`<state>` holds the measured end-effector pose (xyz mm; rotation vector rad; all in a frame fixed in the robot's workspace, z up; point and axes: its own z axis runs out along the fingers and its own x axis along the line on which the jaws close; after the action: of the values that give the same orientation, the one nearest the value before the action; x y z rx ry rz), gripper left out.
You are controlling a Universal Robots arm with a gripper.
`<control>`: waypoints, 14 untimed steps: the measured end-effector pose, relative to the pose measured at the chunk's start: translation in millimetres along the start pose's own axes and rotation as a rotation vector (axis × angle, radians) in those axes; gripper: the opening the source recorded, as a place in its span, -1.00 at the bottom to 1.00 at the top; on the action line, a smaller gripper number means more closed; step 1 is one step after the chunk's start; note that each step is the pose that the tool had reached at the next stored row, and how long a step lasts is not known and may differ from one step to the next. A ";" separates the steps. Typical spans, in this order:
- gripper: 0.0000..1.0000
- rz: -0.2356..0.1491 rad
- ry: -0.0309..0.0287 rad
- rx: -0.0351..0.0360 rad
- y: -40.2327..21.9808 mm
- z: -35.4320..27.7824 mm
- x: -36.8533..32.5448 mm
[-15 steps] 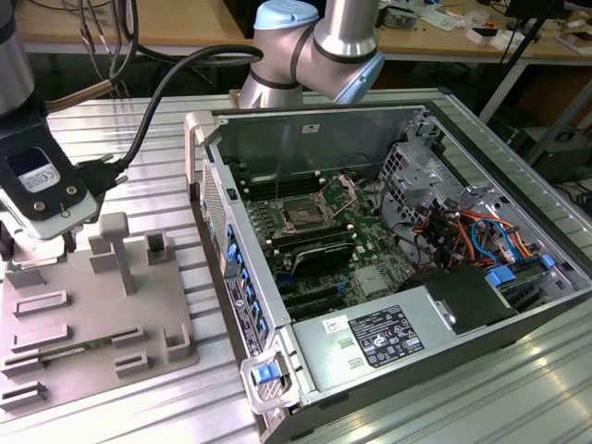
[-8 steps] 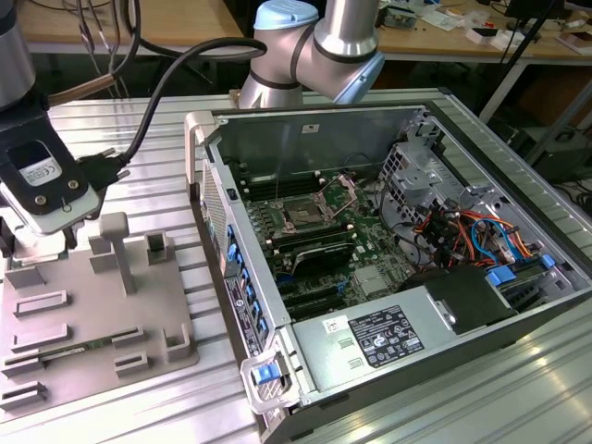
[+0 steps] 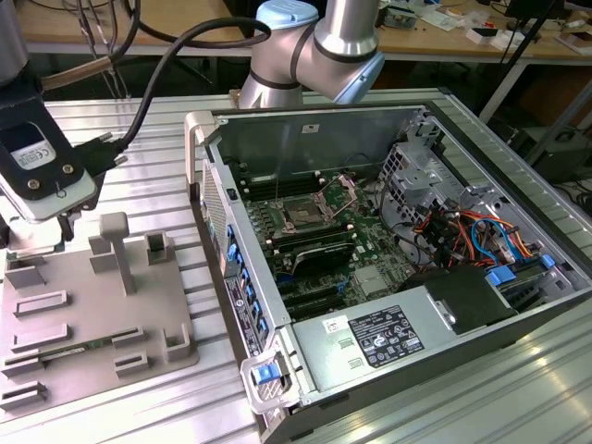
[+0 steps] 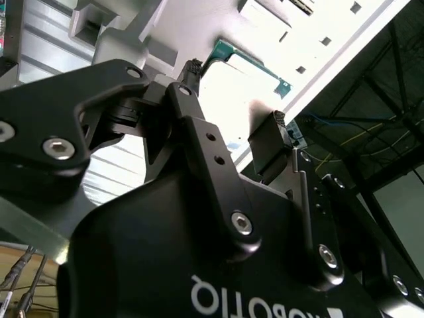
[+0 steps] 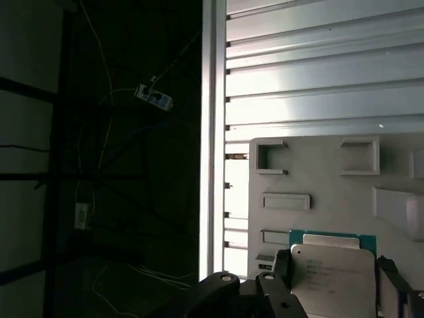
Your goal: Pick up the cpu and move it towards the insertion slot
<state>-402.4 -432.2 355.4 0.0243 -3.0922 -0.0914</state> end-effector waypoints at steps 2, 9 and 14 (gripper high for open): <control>0.09 0.000 0.0000 0.0000 0.5 -7.3 0.3; 0.09 0.000 -0.0008 0.0000 2.1 -26.4 0.8; 0.09 0.000 -0.0009 0.0001 2.4 -26.8 -6.7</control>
<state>-394.4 -431.2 381.9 0.0245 -3.0931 -0.0913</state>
